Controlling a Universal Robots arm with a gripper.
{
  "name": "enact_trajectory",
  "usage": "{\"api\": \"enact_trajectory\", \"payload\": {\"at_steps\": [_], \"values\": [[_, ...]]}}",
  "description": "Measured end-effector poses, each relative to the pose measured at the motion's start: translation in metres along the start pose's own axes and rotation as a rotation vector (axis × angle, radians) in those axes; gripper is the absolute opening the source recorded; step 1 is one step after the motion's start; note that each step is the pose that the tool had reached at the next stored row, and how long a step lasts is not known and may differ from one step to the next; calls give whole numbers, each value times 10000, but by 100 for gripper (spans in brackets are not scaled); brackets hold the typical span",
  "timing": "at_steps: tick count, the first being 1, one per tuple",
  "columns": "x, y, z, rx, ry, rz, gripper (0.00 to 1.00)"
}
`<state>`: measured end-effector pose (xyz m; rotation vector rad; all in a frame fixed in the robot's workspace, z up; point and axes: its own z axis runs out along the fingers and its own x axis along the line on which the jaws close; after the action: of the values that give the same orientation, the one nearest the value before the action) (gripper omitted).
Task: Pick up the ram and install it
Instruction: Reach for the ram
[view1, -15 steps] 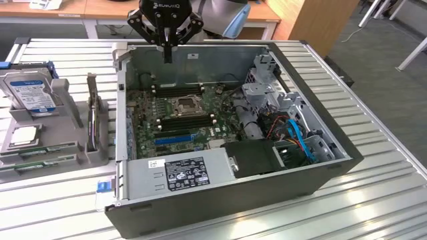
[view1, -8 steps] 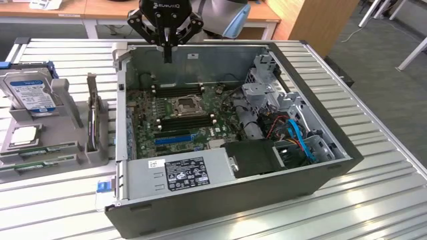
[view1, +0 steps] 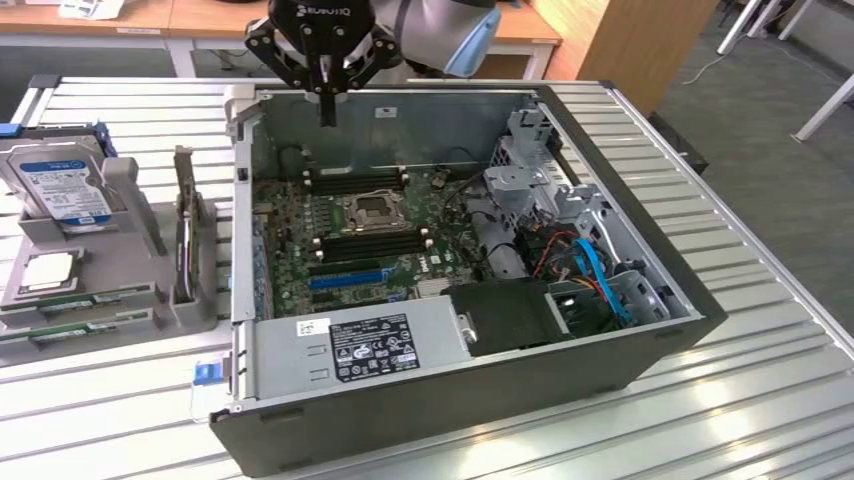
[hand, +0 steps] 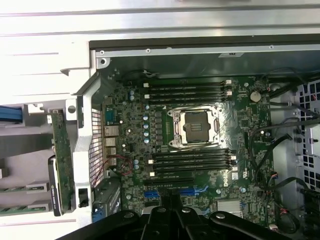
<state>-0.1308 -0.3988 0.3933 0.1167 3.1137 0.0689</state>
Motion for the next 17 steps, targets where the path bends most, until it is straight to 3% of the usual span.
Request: {"api": "enact_trajectory", "payload": {"at_steps": [17], "values": [[393,-29,-10,1,9,-1,10]]}}
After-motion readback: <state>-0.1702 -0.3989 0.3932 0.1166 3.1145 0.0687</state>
